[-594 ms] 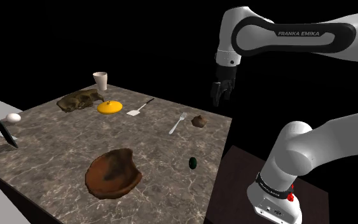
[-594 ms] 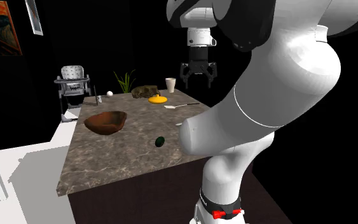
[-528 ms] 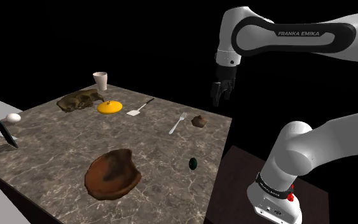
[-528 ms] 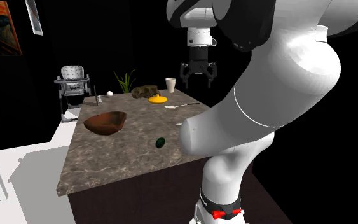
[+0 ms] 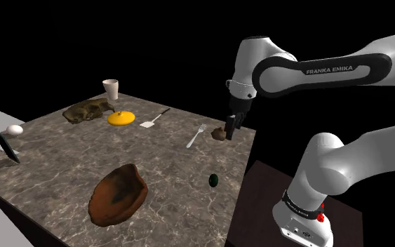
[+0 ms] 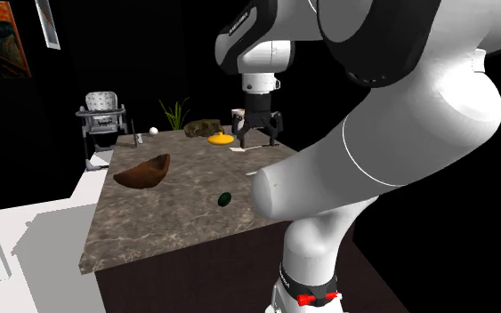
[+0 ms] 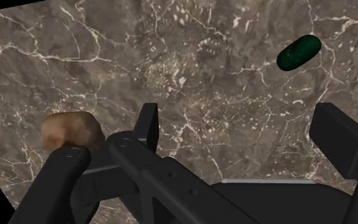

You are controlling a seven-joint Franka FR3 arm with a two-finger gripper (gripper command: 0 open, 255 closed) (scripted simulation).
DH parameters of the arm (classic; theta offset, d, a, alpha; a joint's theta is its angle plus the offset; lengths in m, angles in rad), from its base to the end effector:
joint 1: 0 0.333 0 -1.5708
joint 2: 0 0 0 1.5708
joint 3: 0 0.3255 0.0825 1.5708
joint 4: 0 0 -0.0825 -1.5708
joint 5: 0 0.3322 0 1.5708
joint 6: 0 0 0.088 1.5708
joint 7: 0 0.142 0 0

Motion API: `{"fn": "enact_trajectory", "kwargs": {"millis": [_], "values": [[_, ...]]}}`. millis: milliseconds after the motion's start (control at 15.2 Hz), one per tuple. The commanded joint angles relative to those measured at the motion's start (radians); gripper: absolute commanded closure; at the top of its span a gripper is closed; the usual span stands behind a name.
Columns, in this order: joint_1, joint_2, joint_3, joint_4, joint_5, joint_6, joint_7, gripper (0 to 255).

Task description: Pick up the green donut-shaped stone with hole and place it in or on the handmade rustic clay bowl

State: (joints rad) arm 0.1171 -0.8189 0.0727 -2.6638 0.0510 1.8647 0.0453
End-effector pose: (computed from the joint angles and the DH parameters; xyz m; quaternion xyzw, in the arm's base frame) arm 0.2462 0.0542 0.4642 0.9985 0.0538 0.0096 0.0011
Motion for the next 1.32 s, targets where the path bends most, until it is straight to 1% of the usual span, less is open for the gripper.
{"fn": "enact_trajectory", "kwargs": {"millis": [0,330,660,726,1122,1188,1254], "values": [[0.035,-0.004,0.023,-0.058,0.019,0.082,-0.013,0],[0.127,0.024,0.084,-0.186,0.065,0.299,-0.042,0],[0.223,0.118,0.152,-0.284,0.111,0.551,-0.064,0],[0.23,0.129,0.158,-0.29,0.114,0.573,-0.066,0],[0.223,0.238,0.172,-0.314,0.118,0.706,-0.064,0],[0.22,0.27,0.177,-0.318,0.118,0.742,-0.064,0],[0.22,0.27,0.177,-0.318,0.118,0.742,-0.064,0]]}}
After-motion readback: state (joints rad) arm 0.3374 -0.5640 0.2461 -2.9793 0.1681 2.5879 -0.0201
